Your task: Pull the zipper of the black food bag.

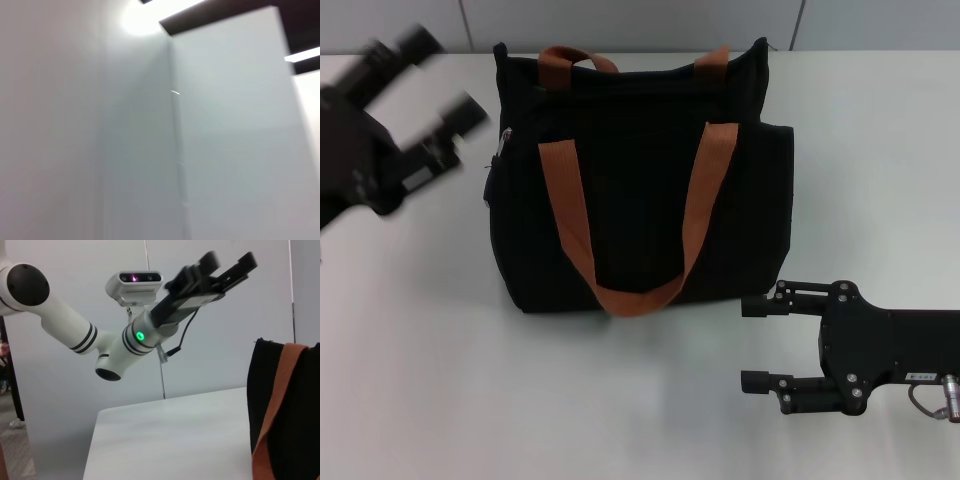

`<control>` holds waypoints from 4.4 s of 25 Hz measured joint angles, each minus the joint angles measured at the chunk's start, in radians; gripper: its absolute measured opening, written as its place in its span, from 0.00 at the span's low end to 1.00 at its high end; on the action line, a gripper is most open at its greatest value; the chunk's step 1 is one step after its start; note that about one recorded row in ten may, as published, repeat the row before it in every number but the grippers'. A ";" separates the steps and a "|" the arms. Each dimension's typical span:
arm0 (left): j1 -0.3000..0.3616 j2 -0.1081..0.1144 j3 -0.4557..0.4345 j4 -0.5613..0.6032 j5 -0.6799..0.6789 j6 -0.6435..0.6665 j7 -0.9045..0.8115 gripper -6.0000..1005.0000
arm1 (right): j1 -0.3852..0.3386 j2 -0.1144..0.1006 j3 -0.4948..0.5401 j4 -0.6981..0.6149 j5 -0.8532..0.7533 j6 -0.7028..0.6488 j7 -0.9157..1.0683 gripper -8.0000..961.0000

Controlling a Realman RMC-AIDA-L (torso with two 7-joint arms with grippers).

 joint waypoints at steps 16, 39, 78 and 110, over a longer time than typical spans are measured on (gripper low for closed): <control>-0.010 0.088 -0.013 0.027 0.262 -0.303 0.027 0.70 | 0.000 -0.003 -0.002 0.000 -0.001 0.016 0.007 0.76; -0.088 0.002 -0.037 0.085 0.314 -0.565 0.105 0.65 | 0.006 -0.002 0.007 0.000 0.006 0.015 0.014 0.76; -0.040 -0.008 -0.041 0.089 0.183 -0.378 0.209 0.03 | 0.341 -0.018 -0.034 -0.072 0.244 0.104 0.983 0.73; -0.053 -0.007 -0.041 0.089 0.183 -0.384 0.193 0.03 | 0.672 -0.006 -0.322 -0.138 0.057 0.404 1.373 0.50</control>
